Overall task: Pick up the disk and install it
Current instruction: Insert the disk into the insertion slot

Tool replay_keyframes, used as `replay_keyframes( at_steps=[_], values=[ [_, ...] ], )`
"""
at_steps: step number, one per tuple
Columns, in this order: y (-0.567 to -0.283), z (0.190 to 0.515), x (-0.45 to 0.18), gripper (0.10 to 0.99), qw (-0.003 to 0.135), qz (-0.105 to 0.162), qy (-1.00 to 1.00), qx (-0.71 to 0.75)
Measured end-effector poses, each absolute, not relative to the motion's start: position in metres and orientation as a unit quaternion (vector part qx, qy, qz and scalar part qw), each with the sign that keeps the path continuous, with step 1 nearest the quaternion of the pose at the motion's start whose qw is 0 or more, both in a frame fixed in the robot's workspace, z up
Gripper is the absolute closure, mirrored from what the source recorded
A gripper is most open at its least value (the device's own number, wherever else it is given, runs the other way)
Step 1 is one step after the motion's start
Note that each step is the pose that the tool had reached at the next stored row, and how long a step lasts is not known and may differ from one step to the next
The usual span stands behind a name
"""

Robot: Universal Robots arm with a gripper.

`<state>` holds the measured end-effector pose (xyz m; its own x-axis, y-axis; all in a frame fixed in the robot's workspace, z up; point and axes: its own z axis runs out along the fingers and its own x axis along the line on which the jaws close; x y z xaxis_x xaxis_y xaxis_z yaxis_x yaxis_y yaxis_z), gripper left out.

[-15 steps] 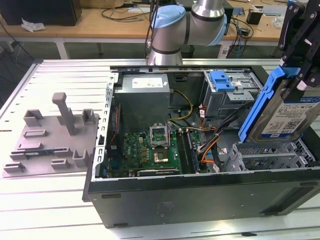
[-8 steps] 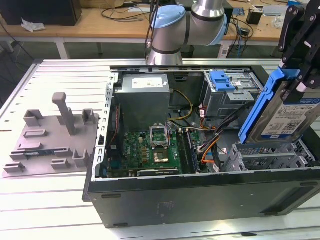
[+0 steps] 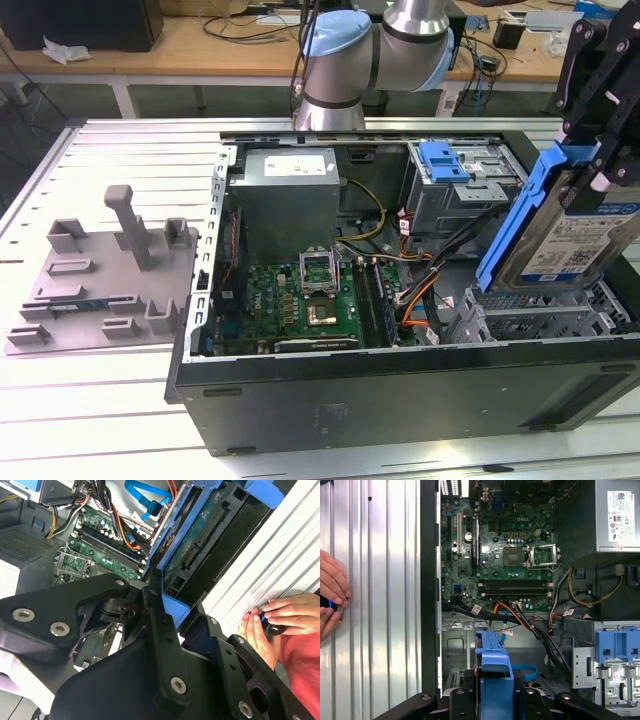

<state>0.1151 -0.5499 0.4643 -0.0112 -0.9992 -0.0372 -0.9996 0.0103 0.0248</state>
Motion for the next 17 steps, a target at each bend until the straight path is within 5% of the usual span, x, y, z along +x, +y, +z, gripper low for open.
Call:
replay_keyframes(
  at_steps=[17],
  values=[
    [-0.5515, 0.4553, 0.1153, 0.718, 0.004, 0.022, 0.711, -0.703]
  ],
)
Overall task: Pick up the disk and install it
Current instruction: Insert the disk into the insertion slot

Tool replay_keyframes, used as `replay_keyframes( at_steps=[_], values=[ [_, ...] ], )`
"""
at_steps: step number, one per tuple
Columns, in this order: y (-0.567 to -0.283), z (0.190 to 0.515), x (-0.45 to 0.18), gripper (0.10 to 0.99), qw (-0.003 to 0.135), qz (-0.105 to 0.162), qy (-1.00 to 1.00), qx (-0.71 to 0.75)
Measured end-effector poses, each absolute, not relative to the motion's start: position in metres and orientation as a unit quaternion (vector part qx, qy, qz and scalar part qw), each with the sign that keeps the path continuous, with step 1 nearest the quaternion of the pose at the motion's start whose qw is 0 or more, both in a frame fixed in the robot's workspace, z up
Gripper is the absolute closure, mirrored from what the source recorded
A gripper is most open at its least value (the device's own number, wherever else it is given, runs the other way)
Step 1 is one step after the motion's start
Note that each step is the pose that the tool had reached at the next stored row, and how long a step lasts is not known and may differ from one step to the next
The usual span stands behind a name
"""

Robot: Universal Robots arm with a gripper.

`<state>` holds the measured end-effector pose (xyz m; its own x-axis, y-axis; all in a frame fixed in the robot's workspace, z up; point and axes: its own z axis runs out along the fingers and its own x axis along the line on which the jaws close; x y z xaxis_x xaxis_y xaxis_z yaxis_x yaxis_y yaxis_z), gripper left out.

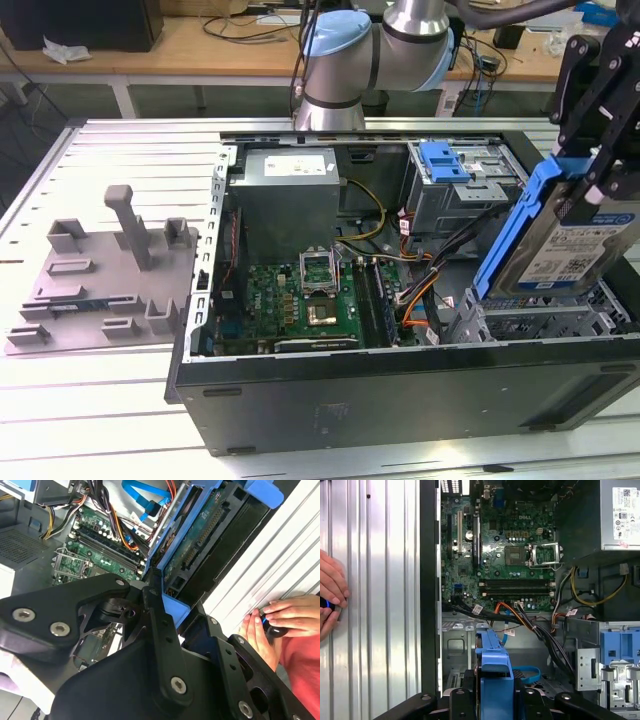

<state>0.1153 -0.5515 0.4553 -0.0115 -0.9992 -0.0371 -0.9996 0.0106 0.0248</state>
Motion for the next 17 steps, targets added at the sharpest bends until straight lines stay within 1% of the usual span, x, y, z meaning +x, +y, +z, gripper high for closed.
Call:
replay_keyframes(
  at_steps=[17],
  values=[
    [-0.553, 0.441, 0.118, 0.718, 0.005, 0.022, 0.711, -0.703]
  ],
)
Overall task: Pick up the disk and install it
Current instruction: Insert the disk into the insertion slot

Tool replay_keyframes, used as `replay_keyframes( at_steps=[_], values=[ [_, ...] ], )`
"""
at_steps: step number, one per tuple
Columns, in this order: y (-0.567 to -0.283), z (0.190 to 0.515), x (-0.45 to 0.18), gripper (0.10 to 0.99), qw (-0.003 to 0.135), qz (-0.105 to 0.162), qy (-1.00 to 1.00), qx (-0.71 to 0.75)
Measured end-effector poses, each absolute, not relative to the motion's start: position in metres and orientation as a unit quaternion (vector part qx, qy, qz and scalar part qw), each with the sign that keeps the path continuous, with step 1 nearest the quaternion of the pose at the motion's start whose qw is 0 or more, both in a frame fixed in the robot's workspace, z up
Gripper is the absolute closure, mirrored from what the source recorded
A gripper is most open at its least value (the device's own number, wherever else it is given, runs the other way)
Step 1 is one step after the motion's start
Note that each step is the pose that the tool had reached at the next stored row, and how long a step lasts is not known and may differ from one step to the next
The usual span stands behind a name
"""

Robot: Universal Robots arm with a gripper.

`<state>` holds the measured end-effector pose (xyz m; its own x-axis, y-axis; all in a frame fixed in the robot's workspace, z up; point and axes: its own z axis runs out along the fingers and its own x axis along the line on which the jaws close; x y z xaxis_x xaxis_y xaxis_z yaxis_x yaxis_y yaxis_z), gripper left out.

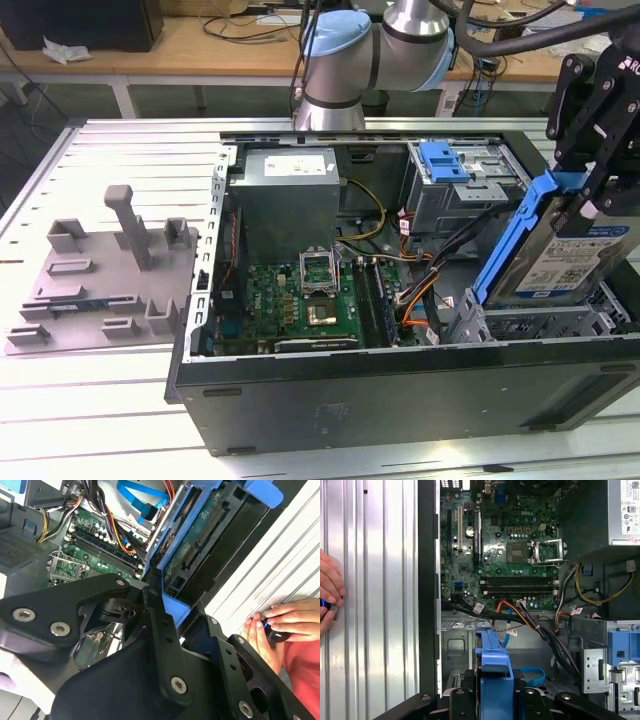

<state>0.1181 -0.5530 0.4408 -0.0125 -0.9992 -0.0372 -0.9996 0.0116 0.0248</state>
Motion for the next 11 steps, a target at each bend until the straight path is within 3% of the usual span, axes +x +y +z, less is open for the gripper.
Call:
replay_keyframes(
  at_steps=[4, 7, 11],
  values=[
    [-0.554, 0.433, 0.119, 0.718, 0.005, 0.022, 0.711, -0.703],
    [-0.554, 0.465, 0.119, 0.718, 0.005, 0.022, 0.711, -0.703],
    [-0.554, 0.465, 0.119, 0.718, 0.004, 0.022, 0.711, -0.703]
  ],
)
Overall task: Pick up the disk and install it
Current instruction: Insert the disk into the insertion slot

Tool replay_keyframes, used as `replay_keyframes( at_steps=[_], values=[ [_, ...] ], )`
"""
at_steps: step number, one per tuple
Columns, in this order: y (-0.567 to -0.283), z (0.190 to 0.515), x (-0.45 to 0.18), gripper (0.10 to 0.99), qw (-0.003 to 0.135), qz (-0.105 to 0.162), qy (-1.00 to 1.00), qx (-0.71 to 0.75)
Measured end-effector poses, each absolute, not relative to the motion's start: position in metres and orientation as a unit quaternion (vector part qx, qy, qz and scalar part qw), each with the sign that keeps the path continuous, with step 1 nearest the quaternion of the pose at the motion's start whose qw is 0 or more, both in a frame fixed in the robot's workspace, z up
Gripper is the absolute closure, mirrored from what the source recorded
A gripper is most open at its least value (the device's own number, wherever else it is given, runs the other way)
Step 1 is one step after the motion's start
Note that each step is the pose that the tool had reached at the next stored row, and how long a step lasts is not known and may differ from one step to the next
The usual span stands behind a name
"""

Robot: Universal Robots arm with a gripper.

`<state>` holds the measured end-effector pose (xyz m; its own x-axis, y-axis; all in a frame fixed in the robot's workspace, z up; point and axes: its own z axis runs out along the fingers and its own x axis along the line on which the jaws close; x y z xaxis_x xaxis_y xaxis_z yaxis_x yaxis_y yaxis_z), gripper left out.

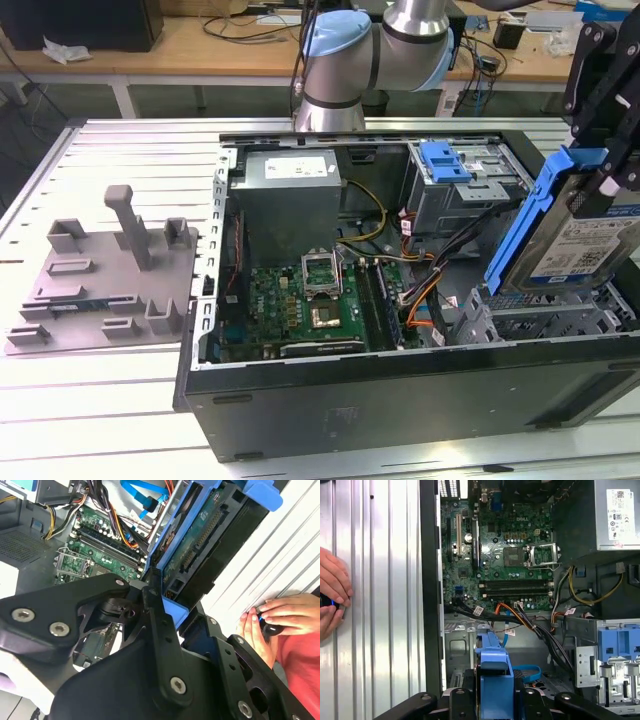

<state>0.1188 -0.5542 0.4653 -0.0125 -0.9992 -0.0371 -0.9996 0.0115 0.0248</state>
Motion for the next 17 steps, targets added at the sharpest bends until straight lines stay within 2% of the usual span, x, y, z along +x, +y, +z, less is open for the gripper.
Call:
replay_keyframes(
  at_steps=[8, 17],
  values=[
    [-0.5537, 0.4653, 0.122, 0.718, -0.003, 0.028, 0.711, -0.703],
    [-0.5527, 0.4652, 0.1247, 0.718, -0.004, 0.028, 0.709, -0.705]
  ],
)
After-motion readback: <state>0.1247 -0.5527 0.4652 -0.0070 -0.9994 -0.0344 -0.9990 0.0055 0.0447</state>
